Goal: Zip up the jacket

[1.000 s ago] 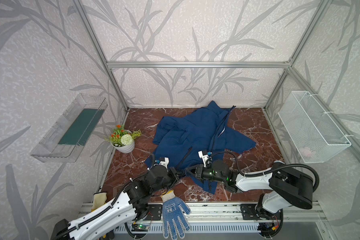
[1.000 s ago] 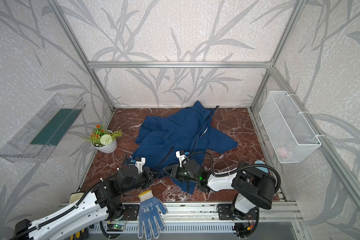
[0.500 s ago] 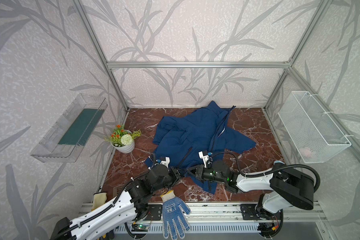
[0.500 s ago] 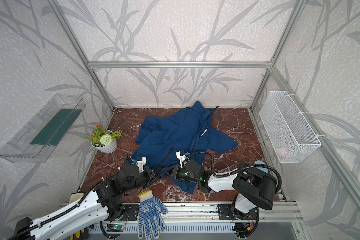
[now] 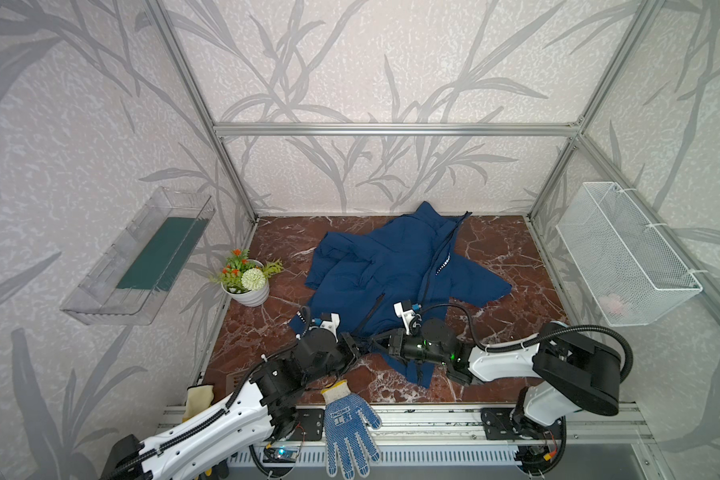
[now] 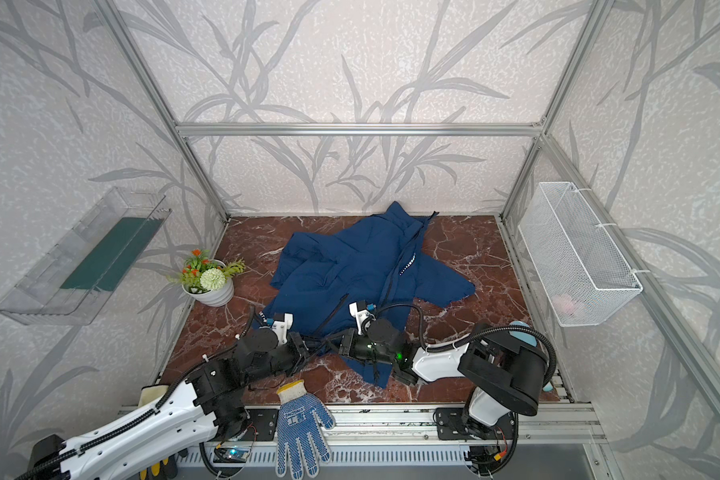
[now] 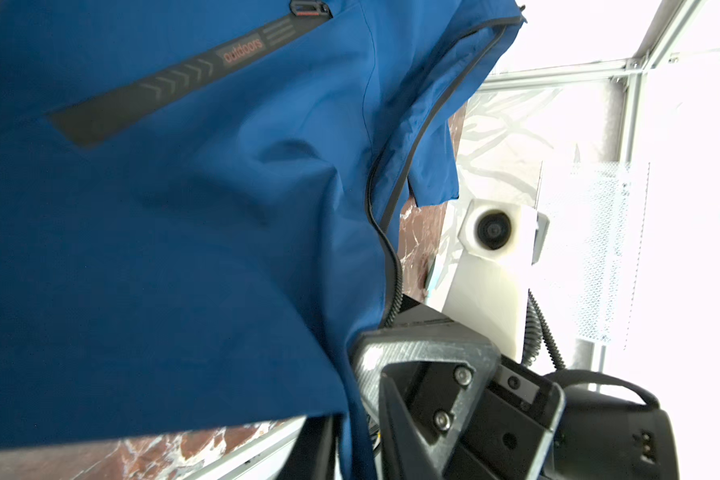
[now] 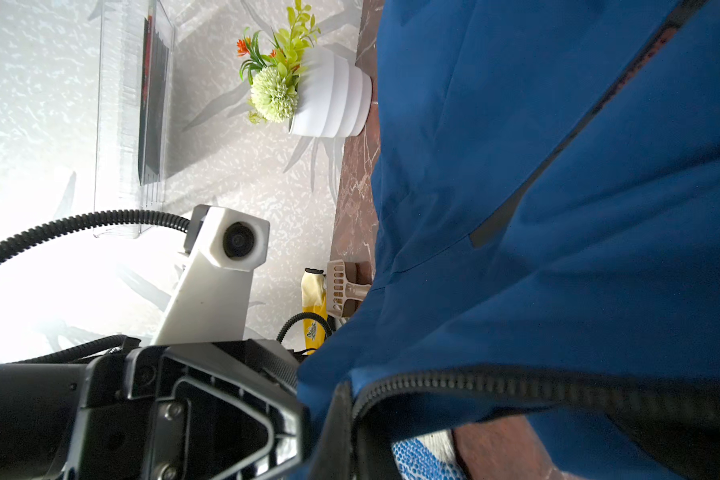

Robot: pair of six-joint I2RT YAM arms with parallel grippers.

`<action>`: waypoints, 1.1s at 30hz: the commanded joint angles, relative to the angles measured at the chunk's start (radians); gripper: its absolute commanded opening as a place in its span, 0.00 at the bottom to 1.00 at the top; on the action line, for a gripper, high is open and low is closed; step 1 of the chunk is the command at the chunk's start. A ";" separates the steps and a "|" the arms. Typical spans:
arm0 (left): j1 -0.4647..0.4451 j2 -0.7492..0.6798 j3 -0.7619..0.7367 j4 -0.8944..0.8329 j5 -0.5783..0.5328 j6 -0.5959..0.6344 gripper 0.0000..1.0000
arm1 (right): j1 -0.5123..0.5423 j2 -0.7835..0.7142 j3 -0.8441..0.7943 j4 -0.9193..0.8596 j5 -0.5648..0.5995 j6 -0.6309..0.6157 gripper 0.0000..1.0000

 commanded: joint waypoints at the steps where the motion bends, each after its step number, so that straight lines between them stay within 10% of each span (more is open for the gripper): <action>1: 0.003 0.000 0.021 0.026 0.001 -0.001 0.18 | 0.006 0.018 0.037 0.006 -0.038 0.003 0.00; 8: 0.003 -0.013 0.017 -0.002 -0.006 0.001 0.00 | 0.003 0.002 0.041 -0.008 -0.047 -0.003 0.02; 11: 0.003 -0.031 0.015 -0.025 -0.015 0.002 0.00 | -0.012 -0.058 0.018 -0.067 -0.033 -0.009 0.39; 16: 0.005 -0.044 0.016 -0.037 -0.021 0.006 0.00 | -0.018 -0.321 0.038 -0.568 0.039 -0.093 0.61; 24: 0.009 -0.006 0.030 -0.015 -0.014 0.023 0.00 | -0.052 -0.679 0.108 -1.470 0.315 -0.065 0.65; 33: 0.009 0.018 0.013 0.014 0.007 0.023 0.00 | -0.055 -0.605 0.044 -1.406 0.183 -0.147 0.64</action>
